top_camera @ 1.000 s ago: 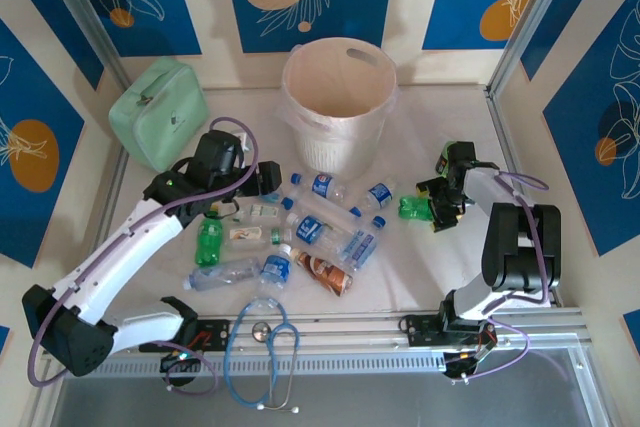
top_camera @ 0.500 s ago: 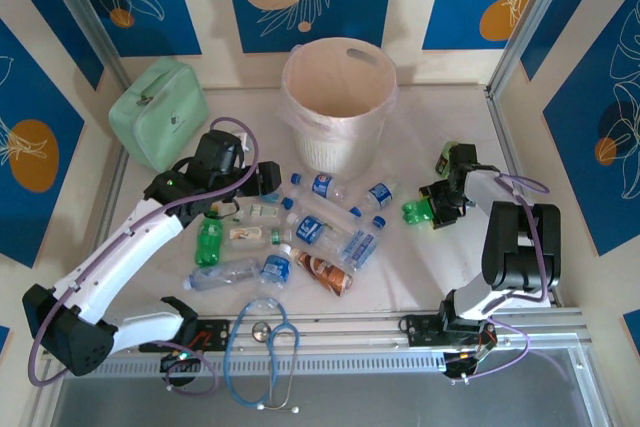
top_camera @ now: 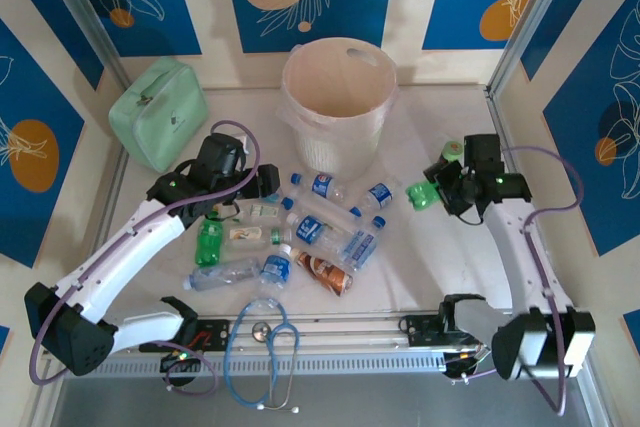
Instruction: Put the plastic bottles in the bin
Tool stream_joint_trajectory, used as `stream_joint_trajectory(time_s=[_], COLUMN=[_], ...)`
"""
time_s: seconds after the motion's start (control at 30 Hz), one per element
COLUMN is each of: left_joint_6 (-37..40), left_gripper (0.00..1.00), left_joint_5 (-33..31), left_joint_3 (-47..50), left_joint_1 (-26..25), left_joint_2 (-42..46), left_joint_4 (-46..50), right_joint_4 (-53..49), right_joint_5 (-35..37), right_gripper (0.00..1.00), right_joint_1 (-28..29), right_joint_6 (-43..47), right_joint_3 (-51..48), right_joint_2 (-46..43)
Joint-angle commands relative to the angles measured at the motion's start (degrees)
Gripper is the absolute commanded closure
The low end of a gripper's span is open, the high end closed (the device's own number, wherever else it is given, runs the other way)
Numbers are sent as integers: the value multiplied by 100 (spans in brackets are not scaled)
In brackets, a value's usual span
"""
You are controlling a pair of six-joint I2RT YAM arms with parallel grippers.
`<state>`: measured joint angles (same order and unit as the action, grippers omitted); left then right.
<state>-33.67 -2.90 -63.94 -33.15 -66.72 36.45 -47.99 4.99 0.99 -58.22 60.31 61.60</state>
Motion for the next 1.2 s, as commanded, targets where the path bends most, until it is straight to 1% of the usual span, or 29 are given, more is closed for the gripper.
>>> stream_joint_trajectory(time_s=[0.0,0.1,0.23,0.33,0.43,0.5,0.73,0.77,0.83,0.93,1.03,1.17], left_joint_6=[-137,-154,-140,-118,-114,-117,-130,-138,-161,-235,-336,-448], left_gripper=[23,23,23,23,23,23,23,23,23,19,14,13], left_joint_5=[-47,17,-56,-121,-221,-287,-511,-541,-611,-774,-887,-1004], left_joint_3=[42,27,31,32,63,113,189,189,205,262,400,555], left_joint_1=[18,11,21,29,36,53,137,150,190,229,294,429], left_joint_2=[38,30,71,106,176,231,335,326,326,370,500,718], left_joint_4=[-181,-217,-133,-47,61,123,365,412,526,725,848,1115], right_joint_4=[42,371,643,709,527,497,309,255,193,159,113,133], right_joint_5=[-180,-357,-512,-771,-766,-820,-851,-841,-807,-774,-670,-588], right_gripper=[41,41,41,41,41,41,40,38,27,20,18,18], right_joint_1=[251,626,1160,1336,1470,1508,1640,1645,1667,1693,1702,1703], right_joint_6=[511,826,1338,1621,1875,1965,2125,2138,2147,2161,2182,2191], right_joint_3=[760,1630,2954,3815,4580,4890,5708,5803,5941,6016,6009,5819], right_joint_2=[-30,342,1115,1745,2332,2619,3453,3542,3672,3741,3724,3474])
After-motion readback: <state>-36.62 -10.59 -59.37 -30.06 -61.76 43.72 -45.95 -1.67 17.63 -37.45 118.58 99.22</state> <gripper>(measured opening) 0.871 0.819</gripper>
